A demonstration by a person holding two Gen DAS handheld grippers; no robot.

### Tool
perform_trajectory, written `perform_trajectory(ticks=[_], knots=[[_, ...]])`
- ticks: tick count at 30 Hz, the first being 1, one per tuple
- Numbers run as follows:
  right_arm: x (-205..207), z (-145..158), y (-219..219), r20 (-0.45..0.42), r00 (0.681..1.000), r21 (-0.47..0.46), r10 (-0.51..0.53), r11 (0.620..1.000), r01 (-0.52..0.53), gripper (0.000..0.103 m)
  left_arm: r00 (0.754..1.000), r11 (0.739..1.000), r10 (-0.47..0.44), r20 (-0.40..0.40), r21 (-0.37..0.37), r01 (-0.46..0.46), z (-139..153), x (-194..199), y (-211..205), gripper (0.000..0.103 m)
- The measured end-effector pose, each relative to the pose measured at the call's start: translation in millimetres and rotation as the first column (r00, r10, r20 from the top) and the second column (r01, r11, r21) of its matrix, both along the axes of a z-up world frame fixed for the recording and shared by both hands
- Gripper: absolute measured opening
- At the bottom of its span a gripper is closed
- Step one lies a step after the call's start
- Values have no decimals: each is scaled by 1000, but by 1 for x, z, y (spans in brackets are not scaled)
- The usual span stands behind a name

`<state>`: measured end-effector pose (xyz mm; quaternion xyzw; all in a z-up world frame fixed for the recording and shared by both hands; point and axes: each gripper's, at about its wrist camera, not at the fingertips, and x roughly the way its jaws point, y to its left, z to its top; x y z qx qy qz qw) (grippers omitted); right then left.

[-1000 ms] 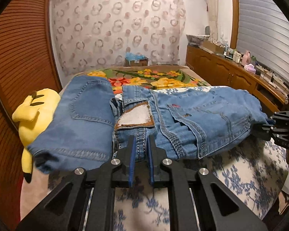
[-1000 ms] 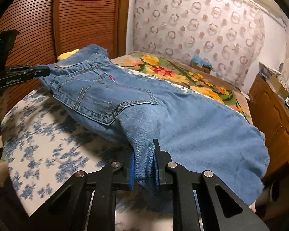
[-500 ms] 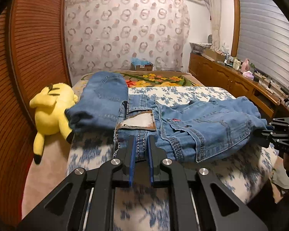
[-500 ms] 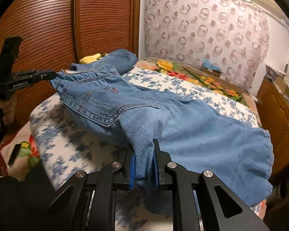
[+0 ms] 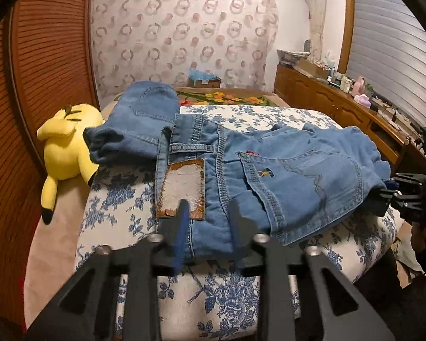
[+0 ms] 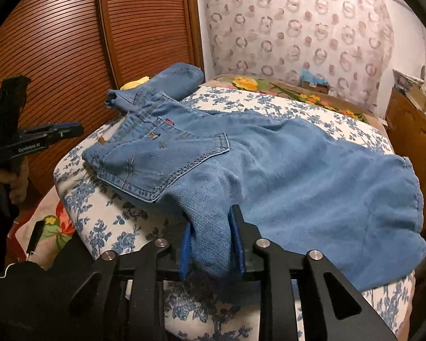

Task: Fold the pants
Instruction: 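Drag the jeans across the sheet with both grippers and lay them flat, then open both grippers and release the jeans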

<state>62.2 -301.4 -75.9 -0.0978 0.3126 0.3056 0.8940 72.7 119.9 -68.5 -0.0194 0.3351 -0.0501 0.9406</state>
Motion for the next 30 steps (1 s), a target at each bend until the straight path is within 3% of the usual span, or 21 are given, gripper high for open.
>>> perform_trajectory(ticks=[2,7,19,30], knots=[[-5,1,-4,0,1000,0,-7,1000,7,35,1000,1000,-6,14,6,6,2,2,-3,53],[-12,7,-15,11,999,22,-37,999,37,47,999,1000,-5,35,-3,5,2,12,-11,76],[-32,23,-56,94,979,63,-181,983,175,50,998,999,-53,46,15,52,-5,33,-54,76],[-33,15,-107,65,943,110,-326,942,318,50,993,993,-118,15,25,118,-11,41,-94,76]])
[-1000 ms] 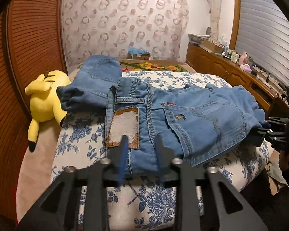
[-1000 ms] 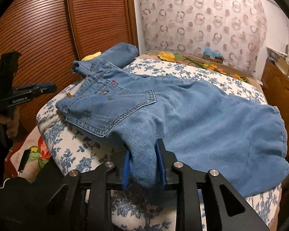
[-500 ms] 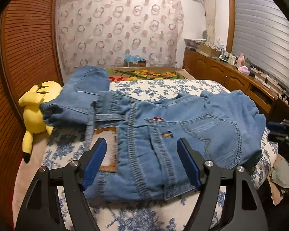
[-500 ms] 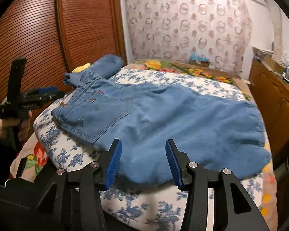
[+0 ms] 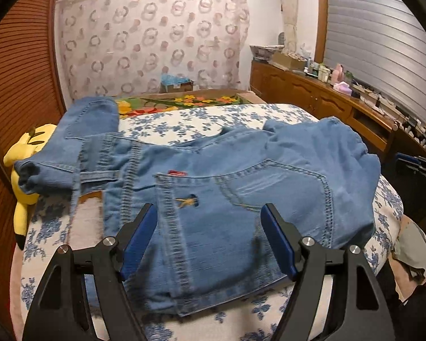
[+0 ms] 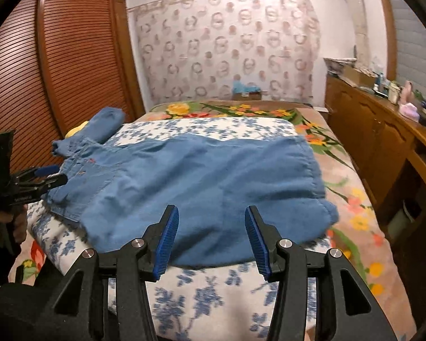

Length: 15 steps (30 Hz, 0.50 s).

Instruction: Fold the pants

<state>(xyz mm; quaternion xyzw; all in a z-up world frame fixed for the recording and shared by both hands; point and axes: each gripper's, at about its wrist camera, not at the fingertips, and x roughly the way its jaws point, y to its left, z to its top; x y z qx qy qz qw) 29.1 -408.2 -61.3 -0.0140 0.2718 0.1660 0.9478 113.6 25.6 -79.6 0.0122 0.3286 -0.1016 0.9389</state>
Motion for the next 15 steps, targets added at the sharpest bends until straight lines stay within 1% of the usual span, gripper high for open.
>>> perform_trajectory(ticks=[4,11,15], knots=[[0,-4,-7,-2,999,-13,-38,999,38,50,1000,1000,-22,-7,12,22,-2,4,-12,76],[8,-8,-6,-24,996,-7,-90,996,90,50,998,998,-50,-30,25,51,-7,14,-29,76],[12,-7,-9,-30,993,9,-117,993,117,50,995,998,-49,-81,31,52,-21,22,-35,76]])
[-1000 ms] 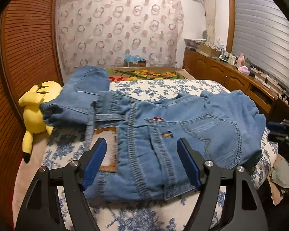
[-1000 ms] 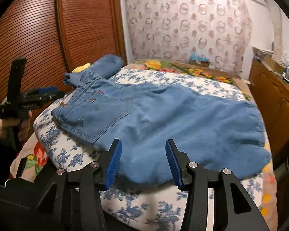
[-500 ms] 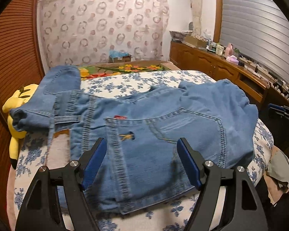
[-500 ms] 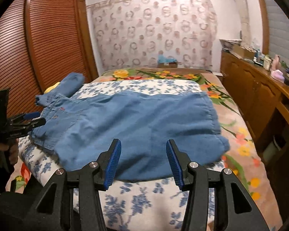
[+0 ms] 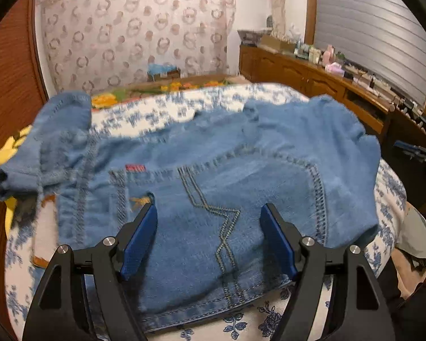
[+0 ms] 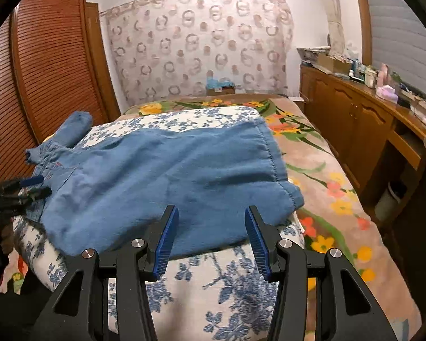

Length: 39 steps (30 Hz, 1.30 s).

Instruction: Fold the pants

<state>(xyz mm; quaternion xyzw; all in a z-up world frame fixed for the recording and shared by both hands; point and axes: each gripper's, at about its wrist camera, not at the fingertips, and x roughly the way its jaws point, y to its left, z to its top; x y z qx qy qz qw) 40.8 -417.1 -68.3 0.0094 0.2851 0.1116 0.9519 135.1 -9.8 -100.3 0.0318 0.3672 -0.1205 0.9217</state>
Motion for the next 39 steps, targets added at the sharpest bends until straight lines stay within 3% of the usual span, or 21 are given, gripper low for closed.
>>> perform_trajectory(ticks=[6,15,23,24,27,28,29,34,39], knots=[[4,0,1,-8,999,-11,-44,999,43,50,1000,1000,16,2,-17,-16,-11,0,-1,78],[25,-4,-6,-66,988,8,-140,990,140,50,1000,1000,19,20,22,-20,-19,1,-9,80],[44,-2,0,-109,983,22,-146,989,149,50,1000,1000,20,15,18,-20,-18,2,-8,80],[46,-2,0,-111,983,22,-145,989,148,48,1000,1000,18,13,19,-18,-18,3,-9,80],[49,0,0,-106,984,22,-141,989,144,29,1000,1000,14,0,5,-14,-15,3,-6,80],[49,2,0,-95,987,25,-130,991,133,15,1000,1000,13,-3,-1,-13,-13,3,-5,80],[48,4,0,-84,989,22,-121,992,123,9,1000,1000,13,-2,-8,-13,-11,3,-3,80],[28,30,6,14,995,11,-99,995,99,5,1000,999,11,21,-31,-10,0,-6,4,80],[14,70,29,93,996,12,-8,1000,7,5,997,998,16,78,-65,-11,23,-17,15,80]])
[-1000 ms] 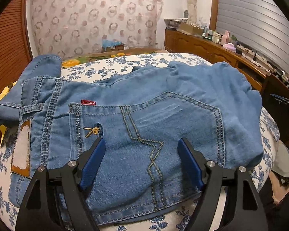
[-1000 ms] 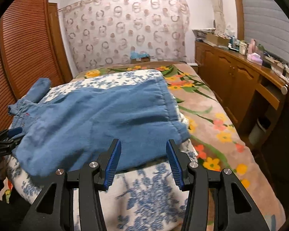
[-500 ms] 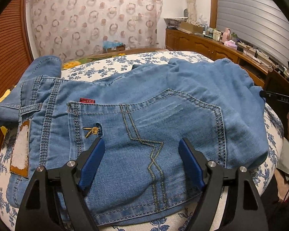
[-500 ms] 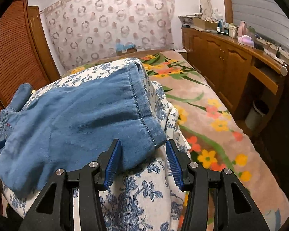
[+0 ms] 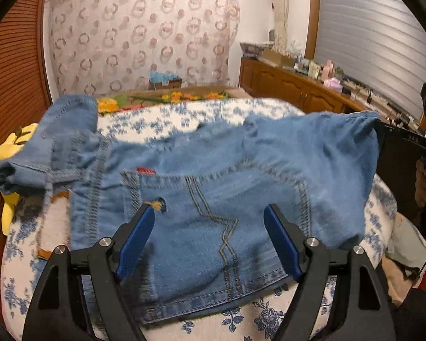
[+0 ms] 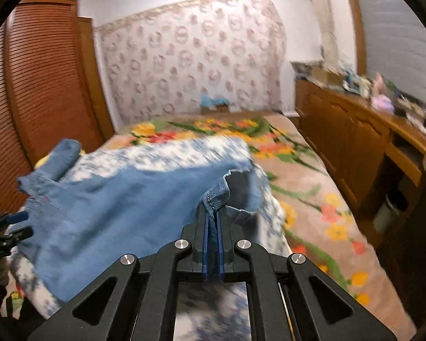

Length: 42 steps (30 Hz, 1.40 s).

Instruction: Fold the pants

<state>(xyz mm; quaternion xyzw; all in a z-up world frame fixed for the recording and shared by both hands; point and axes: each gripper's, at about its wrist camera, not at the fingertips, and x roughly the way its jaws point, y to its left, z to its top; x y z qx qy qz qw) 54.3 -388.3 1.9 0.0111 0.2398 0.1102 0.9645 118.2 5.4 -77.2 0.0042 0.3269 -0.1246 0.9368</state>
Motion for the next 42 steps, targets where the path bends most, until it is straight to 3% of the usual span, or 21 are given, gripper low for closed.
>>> perform_trajectory(ticks=[7,14,17,20,23,39,42], knots=[[-11,55,67,95,974,-46,203,979,-200,4,998,999,51,43,-13,-50,18,-10,26,80],[-20,99,144,148,896,-89,418,908,-408,4,992,993,113,59,-41,-111,25,-20,59,80],[-13,102,162,114,872,-93,476,879,-468,5,989,990,134,59,-51,-131,25,-23,70,80],[-8,98,172,82,863,-121,498,865,-487,22,989,989,142,52,-51,-139,22,-22,77,80],[5,98,176,75,868,-138,491,867,-478,39,989,989,144,46,-50,-141,18,-22,79,80],[41,65,188,-51,936,-133,349,926,-353,40,998,998,56,-2,-27,-56,-1,3,51,80],[48,57,188,-87,942,-126,324,935,-333,46,1000,999,26,-5,-34,-26,-3,11,43,80]])
